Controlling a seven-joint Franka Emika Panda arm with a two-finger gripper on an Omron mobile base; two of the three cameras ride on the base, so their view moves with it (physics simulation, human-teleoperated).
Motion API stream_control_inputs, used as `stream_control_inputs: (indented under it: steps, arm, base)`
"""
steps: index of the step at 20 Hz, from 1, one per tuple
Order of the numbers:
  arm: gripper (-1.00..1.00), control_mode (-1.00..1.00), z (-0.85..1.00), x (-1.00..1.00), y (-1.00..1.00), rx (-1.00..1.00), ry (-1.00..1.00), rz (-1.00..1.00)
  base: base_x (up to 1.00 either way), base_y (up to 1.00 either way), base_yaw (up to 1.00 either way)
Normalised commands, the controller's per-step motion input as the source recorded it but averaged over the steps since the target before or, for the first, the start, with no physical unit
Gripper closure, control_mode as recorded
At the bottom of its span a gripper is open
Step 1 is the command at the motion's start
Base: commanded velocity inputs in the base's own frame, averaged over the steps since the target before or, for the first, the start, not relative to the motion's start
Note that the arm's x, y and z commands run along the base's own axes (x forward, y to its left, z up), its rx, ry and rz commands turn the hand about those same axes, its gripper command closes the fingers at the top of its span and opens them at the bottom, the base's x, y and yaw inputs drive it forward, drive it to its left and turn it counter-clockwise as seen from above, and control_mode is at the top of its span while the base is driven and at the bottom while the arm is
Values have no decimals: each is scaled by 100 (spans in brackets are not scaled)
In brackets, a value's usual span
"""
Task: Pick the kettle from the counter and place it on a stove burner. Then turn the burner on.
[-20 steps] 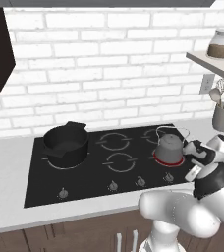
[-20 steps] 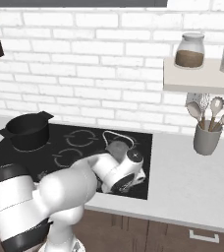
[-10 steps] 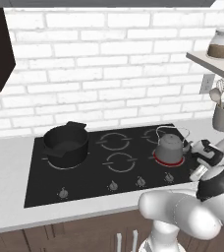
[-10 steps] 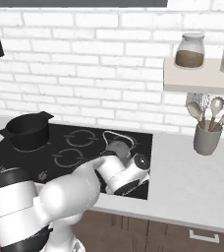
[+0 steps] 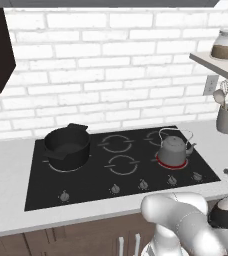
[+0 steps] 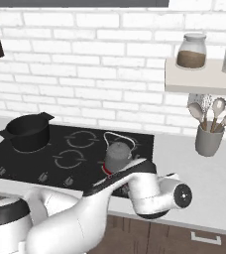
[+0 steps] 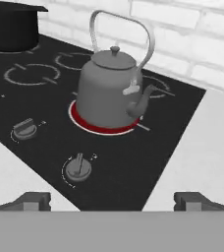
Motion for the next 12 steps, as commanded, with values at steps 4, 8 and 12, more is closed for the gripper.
stream_control_inputs:
  steps: [4,8,12]
  arm:
    - [-100,-100,80,-99,-75,22,-57,0]
    - [-100,-100,33,-68,-38,13,-50,-6]
    - [-100,-100,0,0,0,0,0,0]
  base:
    - [0,0,0]
    - [0,0,0]
    - [0,0,0]
